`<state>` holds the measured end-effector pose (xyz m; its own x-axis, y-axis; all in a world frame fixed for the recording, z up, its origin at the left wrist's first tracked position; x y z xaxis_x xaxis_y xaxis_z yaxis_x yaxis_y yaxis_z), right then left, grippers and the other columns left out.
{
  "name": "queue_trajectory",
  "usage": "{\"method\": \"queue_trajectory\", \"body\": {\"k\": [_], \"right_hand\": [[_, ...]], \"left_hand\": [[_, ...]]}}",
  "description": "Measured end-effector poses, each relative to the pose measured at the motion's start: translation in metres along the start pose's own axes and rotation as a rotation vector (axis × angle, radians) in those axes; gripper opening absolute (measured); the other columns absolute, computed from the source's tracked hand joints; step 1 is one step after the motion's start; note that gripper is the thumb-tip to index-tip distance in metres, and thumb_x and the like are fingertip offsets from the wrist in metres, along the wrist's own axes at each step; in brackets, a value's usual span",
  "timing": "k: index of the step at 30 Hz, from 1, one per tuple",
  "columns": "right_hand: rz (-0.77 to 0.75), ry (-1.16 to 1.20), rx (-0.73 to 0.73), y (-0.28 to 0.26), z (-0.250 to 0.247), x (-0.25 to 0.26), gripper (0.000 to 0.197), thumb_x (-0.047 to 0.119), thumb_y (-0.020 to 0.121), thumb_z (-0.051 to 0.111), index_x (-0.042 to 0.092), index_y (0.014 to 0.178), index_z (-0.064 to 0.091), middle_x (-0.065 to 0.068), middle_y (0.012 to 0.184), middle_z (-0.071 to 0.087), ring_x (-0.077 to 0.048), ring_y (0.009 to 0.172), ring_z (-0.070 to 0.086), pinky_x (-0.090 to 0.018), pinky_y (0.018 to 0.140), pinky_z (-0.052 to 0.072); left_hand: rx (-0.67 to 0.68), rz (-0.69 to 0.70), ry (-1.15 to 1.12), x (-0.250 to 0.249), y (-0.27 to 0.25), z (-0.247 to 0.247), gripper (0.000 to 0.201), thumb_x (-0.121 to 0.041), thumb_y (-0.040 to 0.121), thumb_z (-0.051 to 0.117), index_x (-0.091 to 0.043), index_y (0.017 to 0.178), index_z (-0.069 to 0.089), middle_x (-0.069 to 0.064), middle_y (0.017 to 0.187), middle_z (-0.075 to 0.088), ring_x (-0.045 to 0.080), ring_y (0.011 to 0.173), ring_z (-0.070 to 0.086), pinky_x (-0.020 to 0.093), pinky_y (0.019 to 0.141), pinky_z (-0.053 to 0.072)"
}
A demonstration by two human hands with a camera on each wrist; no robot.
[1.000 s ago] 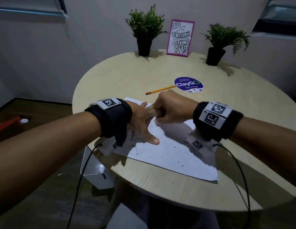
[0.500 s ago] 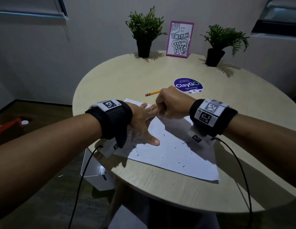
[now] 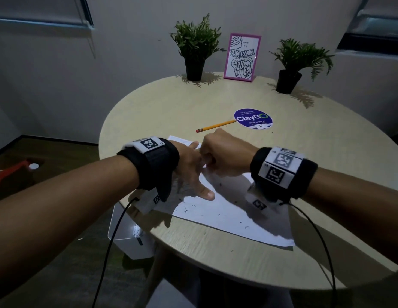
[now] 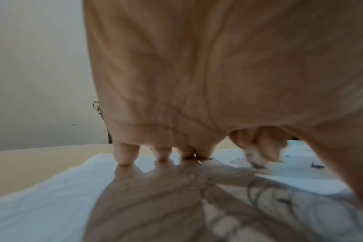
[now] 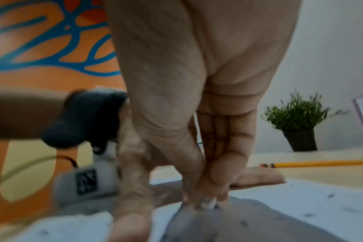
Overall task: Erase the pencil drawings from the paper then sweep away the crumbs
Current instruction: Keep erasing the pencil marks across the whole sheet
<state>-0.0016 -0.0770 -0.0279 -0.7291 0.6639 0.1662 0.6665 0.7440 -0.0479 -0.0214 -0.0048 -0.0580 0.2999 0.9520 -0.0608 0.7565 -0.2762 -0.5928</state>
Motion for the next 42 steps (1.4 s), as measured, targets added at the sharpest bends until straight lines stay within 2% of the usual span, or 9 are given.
{"method": "queue_trajectory", "body": {"k": [3,7,9,15,23,30,35,38,42], "right_hand": [[-0.064,0.107,0.092,-0.008,0.005,0.007,0.005,0.007,0.076,0.074,0.008,0.073,0.070,0.001,0.063,0.065,-0.006,0.059,0.059,-0.024,0.056,0.047],[0.055,0.022,-0.037,0.010,-0.009,-0.035,0.013,0.013,0.073,0.079,0.004,0.067,0.071,-0.006,0.059,0.065,-0.008,0.051,0.051,-0.025,0.051,0.039],[0.102,-0.015,-0.078,0.014,-0.013,-0.046,0.009,0.012,0.077,0.079,0.005,0.072,0.075,-0.006,0.065,0.069,-0.013,0.060,0.059,-0.023,0.054,0.044],[-0.042,0.023,0.051,-0.005,0.004,-0.012,0.009,0.013,0.078,0.077,0.008,0.073,0.072,0.001,0.065,0.066,-0.007,0.058,0.056,-0.015,0.049,0.040],[0.084,-0.007,-0.059,0.007,-0.010,-0.047,0.011,0.013,0.078,0.081,0.007,0.073,0.073,-0.003,0.066,0.069,-0.014,0.065,0.062,-0.027,0.059,0.051],[-0.034,0.158,0.113,-0.019,0.003,-0.022,0.014,0.018,0.079,0.082,0.014,0.070,0.072,0.006,0.063,0.071,0.001,0.061,0.062,-0.014,0.055,0.046],[0.122,0.068,-0.063,-0.018,-0.011,-0.063,0.011,0.022,0.085,0.078,0.013,0.087,0.073,0.006,0.066,0.069,0.001,0.057,0.058,-0.012,0.055,0.038],[0.122,0.017,0.097,-0.033,-0.004,-0.065,0.017,0.013,0.090,0.063,0.026,0.082,0.071,0.014,0.051,0.056,-0.002,0.052,0.052,-0.018,0.055,0.038],[0.147,-0.039,0.239,-0.055,0.003,-0.062,0.026,0.003,0.089,0.055,0.017,0.081,0.076,0.017,0.064,0.061,0.000,0.062,0.057,-0.029,0.064,0.054]], "left_hand": [[-0.007,-0.014,-0.029,0.001,-0.001,-0.001,0.080,-0.067,0.080,0.066,-0.031,0.146,0.040,-0.007,0.158,0.030,0.020,0.149,0.017,0.046,0.120,0.022],[-0.043,0.024,0.010,0.011,0.012,0.002,0.126,-0.082,0.067,0.064,-0.040,0.154,-0.016,-0.023,0.162,-0.019,0.013,0.150,-0.018,0.055,0.122,0.011],[-0.044,0.010,0.028,0.014,0.017,0.003,0.132,-0.085,0.065,0.063,-0.037,0.152,-0.025,-0.025,0.158,-0.027,0.012,0.149,-0.024,0.055,0.122,0.008],[-0.019,0.034,-0.004,0.009,0.010,0.000,0.110,-0.077,0.071,0.065,-0.041,0.156,0.004,-0.019,0.162,-0.016,0.018,0.152,-0.012,0.057,0.121,0.014],[-0.040,0.004,0.033,0.015,0.017,0.006,0.129,-0.084,0.067,0.062,-0.037,0.153,-0.023,-0.023,0.158,-0.028,0.012,0.148,-0.025,0.054,0.122,0.007],[-0.030,0.031,0.038,0.011,0.017,0.004,0.127,-0.081,0.069,0.063,-0.039,0.153,-0.022,-0.021,0.159,-0.029,0.015,0.148,-0.026,0.055,0.121,0.009],[-0.042,0.020,0.046,0.014,0.018,0.005,0.130,-0.082,0.068,0.063,-0.034,0.154,-0.022,-0.022,0.158,-0.028,0.012,0.149,-0.023,0.052,0.123,0.007],[-0.067,0.049,0.002,0.018,0.019,0.005,0.130,-0.080,0.068,0.067,-0.035,0.155,-0.018,-0.023,0.159,-0.025,0.010,0.149,-0.022,0.050,0.123,0.004],[-0.138,0.046,0.103,0.019,0.015,-0.002,0.129,-0.076,0.069,0.069,-0.030,0.157,-0.012,-0.014,0.164,-0.019,0.014,0.152,-0.016,0.050,0.123,0.000]]}}
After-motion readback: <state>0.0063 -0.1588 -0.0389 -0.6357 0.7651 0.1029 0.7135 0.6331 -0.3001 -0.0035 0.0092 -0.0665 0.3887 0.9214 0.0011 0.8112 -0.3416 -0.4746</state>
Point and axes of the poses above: each hand's wrist, its own y-axis towards the middle knuckle, its own z-axis out of the palm, x = y × z, the point moved 6 cm from there along y, towards the middle knuckle
